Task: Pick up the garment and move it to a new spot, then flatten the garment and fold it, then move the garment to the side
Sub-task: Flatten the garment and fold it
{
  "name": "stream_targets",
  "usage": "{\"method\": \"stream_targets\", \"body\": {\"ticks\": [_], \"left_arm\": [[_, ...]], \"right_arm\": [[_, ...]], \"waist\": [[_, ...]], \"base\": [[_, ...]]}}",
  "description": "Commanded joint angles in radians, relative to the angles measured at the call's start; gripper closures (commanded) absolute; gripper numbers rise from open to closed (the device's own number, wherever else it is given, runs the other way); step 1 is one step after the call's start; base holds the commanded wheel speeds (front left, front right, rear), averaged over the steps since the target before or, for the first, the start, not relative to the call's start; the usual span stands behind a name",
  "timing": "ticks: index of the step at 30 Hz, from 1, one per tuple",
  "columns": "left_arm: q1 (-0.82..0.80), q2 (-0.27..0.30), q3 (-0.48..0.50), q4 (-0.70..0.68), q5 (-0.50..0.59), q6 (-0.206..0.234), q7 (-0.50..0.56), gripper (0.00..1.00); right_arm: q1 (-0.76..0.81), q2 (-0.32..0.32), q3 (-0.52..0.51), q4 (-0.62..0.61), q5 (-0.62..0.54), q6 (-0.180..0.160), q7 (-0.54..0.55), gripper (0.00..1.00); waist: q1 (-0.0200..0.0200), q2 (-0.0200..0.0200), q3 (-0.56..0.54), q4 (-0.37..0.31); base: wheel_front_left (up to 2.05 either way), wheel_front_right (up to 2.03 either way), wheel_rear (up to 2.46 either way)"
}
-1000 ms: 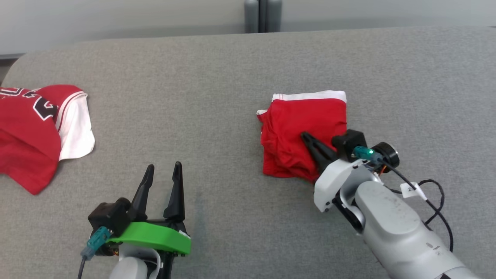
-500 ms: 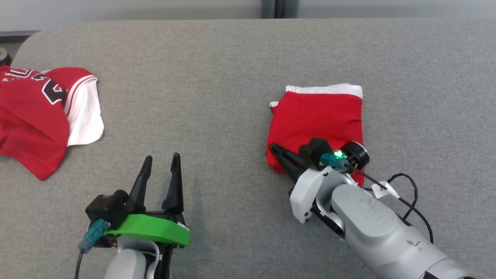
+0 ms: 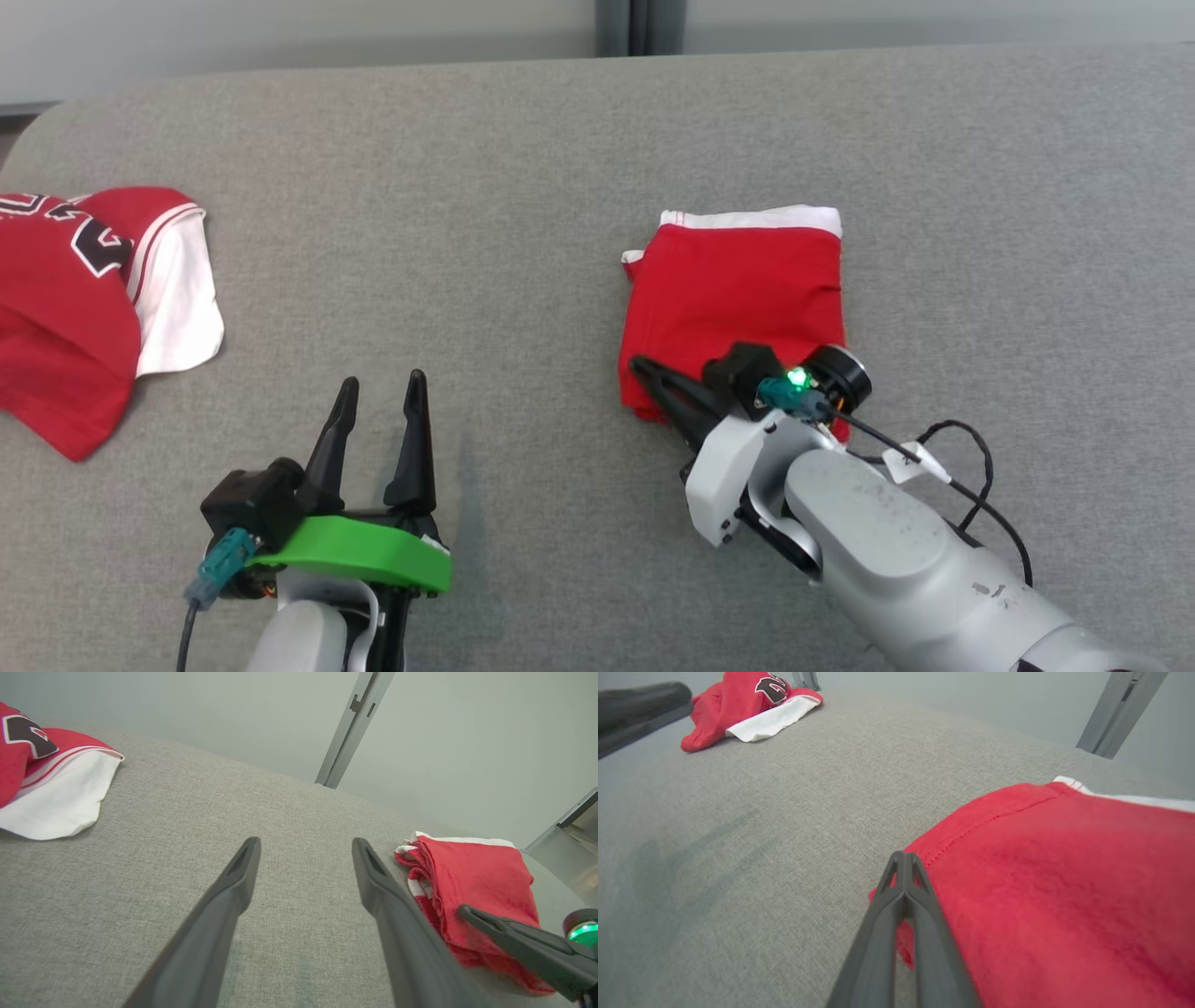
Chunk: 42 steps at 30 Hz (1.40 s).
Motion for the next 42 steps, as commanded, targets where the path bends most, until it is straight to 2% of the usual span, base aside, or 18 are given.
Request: {"method": "stream_targets", "body": {"ticks": [1,3,4,5,14,17,25,34,42], "left_arm": [[-0.008,0.003,0.002,0.003,0.019,-0.006,-0.001,0.0],[-0.008,0.003,0.006,0.009,0.021,-0.006,-0.001,0.0],[-0.008,0.003,0.012,0.011,0.022,-0.006,-0.001,0.0],[-0.008,0.003,0.017,0.014,0.028,-0.006,-0.001,0.0],[0.023,0.003,0.044,0.042,0.077,0.0,-0.001,0.0],[0.039,0.002,0.051,0.042,0.084,0.014,-0.001,0.0],[0.109,0.002,0.067,0.04,0.094,0.03,-0.001,0.0],[0.169,0.002,0.084,0.025,0.095,0.038,-0.001,0.0],[0.172,0.002,0.079,0.017,0.097,0.044,-0.001,0.0]], "right_arm": [[0.019,-0.004,-0.031,-0.024,-0.018,-0.001,-0.005,0.86],[0.04,-0.004,-0.071,-0.054,-0.031,-0.001,-0.004,0.53],[0.05,-0.004,-0.102,-0.075,-0.041,-0.001,-0.004,0.11],[0.06,-0.004,-0.134,-0.095,-0.054,-0.001,-0.005,0.0],[0.208,-0.004,-0.434,-0.223,-0.155,-0.001,-0.004,0.0],[0.275,-0.003,-0.542,-0.267,-0.196,-0.001,-0.004,0.0],[0.445,-0.003,-0.727,-0.377,-0.267,-0.001,-0.004,0.0],[0.569,-0.003,-0.784,-0.433,-0.236,-0.001,-0.004,0.0],[0.558,-0.003,-0.781,-0.44,-0.261,-0.001,-0.004,0.0]], "waist": [[0.0,0.0,-0.024,-0.02],[0.0,0.0,-0.038,-0.028],[0.0,0.0,-0.048,-0.034],[0.0,0.0,-0.059,-0.04],[0.0,0.0,-0.13,-0.082],[0.0,0.0,-0.149,-0.088],[0.0,0.0,-0.179,-0.094],[0.0,0.0,-0.189,-0.092],[0.0,0.0,-0.183,-0.091]], "base": [[0.0,0.0,0.0],[0.0,0.0,0.0],[0.0,0.0,0.0],[0.0,0.0,0.0],[0.0,0.0,0.0],[0.0,0.0,0.0],[0.0,0.0,0.0],[0.0,0.0,0.0],[0.0,0.0,0.0]]}}
